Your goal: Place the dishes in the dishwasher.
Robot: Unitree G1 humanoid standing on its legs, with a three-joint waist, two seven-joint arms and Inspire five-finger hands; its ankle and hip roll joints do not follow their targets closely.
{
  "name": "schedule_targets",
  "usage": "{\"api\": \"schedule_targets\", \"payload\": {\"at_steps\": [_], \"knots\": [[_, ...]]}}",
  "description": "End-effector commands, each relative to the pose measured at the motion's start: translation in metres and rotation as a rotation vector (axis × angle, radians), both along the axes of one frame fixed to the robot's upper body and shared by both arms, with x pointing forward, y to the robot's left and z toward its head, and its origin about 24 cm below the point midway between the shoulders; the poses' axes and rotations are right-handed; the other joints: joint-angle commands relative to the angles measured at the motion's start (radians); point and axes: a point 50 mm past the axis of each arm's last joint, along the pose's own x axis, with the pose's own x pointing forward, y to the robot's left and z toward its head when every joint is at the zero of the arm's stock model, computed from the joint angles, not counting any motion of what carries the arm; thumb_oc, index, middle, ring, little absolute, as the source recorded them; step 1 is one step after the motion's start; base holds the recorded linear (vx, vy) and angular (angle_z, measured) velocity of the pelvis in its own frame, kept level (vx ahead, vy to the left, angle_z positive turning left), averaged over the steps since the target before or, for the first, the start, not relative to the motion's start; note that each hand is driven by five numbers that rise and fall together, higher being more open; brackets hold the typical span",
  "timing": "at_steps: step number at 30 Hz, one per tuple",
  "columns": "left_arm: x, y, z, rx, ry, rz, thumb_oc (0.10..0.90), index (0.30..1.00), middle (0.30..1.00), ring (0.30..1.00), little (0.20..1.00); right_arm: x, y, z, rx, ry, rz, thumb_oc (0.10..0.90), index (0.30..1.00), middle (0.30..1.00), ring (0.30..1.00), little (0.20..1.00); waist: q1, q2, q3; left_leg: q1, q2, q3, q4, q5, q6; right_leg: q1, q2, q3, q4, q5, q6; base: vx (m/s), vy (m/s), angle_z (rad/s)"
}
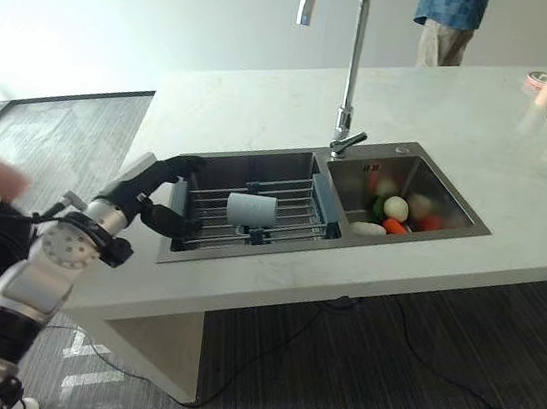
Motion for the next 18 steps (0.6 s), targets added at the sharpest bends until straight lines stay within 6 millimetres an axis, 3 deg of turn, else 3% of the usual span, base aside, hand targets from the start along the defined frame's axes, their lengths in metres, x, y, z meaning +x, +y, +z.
{"api": "schedule_targets", "payload": {"at_steps": [1,8,14,18], "knots": [[0.013,-0.005,0.088,0.061,-0.294,-0.050,0.800,0.900,0.900,0.900,0.900,0.011,-0.012,0.006,-0.034,-0.039,0.058,0.800,0.900,0.900,0.900,0.900,-0.027,0.019,0.016,-0.036,0.032,0.001,0.175,-0.246,-0.017,0.027,-0.048,-0.015,0.001,-0.059,0.107,0.06,-0.032,-0.16],[0.018,0.003,0.113,0.168,-0.307,-0.015,0.800,0.900,0.900,0.900,0.900,0.004,-0.015,0.007,-0.035,-0.041,0.053,0.800,0.900,0.900,0.900,0.900,-0.057,0.030,0.031,-0.036,0.031,0.017,0.175,-0.249,-0.016,0.008,-0.048,0.017,0.001,-0.050,0.117,0.05,-0.024,-0.15],[0.023,0.003,0.131,0.272,-0.291,-0.006,0.800,0.900,0.900,0.900,0.900,0.014,-0.019,0.011,-0.045,-0.090,0.088,0.800,0.900,0.900,0.900,0.900,-0.093,0.053,0.061,-0.055,0.026,0.038,0.175,-0.242,-0.019,-0.032,-0.053,0.059,0.001,-0.037,0.123,0.02,0.007,-0.13],[0.027,0.000,0.130,0.313,-0.261,-0.021,0.800,0.900,0.900,0.900,0.900,0.017,-0.027,0.015,-0.068,-0.100,0.083,0.800,0.900,0.900,0.900,0.900,-0.111,0.069,0.076,-0.062,0.020,0.045,0.175,-0.240,-0.022,-0.048,-0.055,0.078,0.001,-0.034,0.125,0.00,0.050,-0.15]]}}
